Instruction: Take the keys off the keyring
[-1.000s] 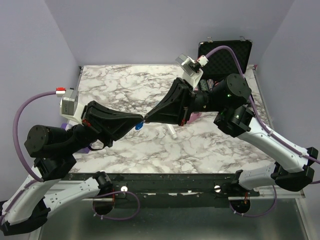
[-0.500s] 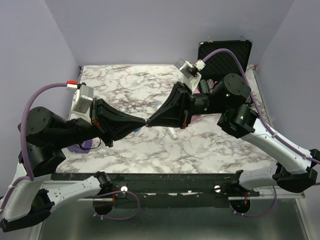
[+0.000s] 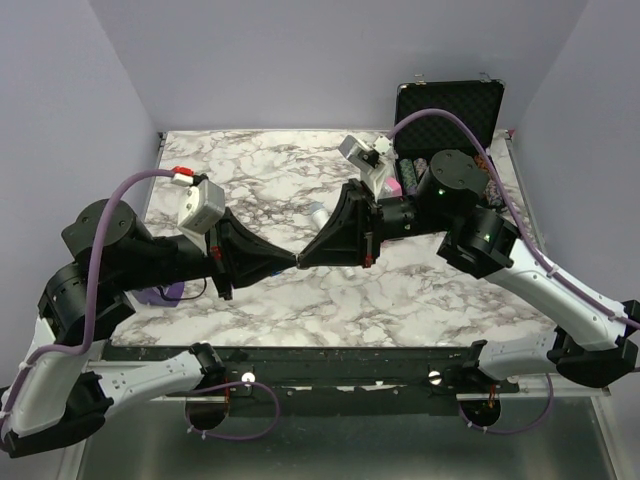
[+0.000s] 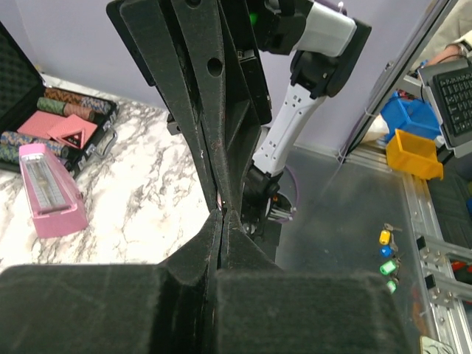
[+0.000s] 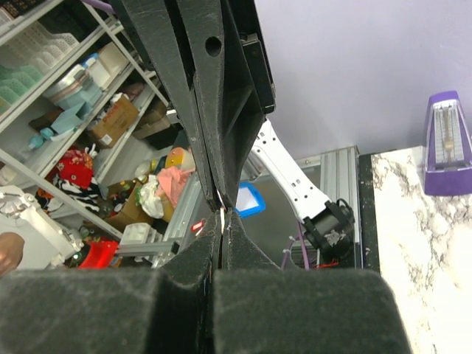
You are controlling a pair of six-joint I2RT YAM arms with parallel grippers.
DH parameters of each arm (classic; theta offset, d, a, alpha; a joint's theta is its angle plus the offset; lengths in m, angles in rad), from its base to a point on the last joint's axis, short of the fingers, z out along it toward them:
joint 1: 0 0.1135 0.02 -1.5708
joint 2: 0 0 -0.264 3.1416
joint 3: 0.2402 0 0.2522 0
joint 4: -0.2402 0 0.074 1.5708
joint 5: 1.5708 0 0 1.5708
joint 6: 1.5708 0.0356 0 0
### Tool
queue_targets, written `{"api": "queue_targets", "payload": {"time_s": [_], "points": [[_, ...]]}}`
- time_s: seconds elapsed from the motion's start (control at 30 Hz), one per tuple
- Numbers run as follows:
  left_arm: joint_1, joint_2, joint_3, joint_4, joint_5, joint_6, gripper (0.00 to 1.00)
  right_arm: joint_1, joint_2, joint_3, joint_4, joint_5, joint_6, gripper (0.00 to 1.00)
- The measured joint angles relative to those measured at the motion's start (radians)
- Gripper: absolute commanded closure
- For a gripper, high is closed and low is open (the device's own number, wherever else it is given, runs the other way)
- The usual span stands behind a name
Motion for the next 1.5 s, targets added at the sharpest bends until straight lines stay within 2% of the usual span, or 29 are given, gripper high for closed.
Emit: {"api": "queue_targets", "payload": {"time_s": [0.8, 1.5], "points": [[0.002, 0.074, 0.009, -0.144, 0.132, 0.063, 1.00, -0.002, -0.014, -0.025, -0.169, -0.058, -0.032, 0.99], [0.002, 0.104, -0.061, -0.216, 0.163, 0.111, 1.00, -0.002, -0.004, -0.021, -0.378, -0.030, -0.094, 0.99]]}}
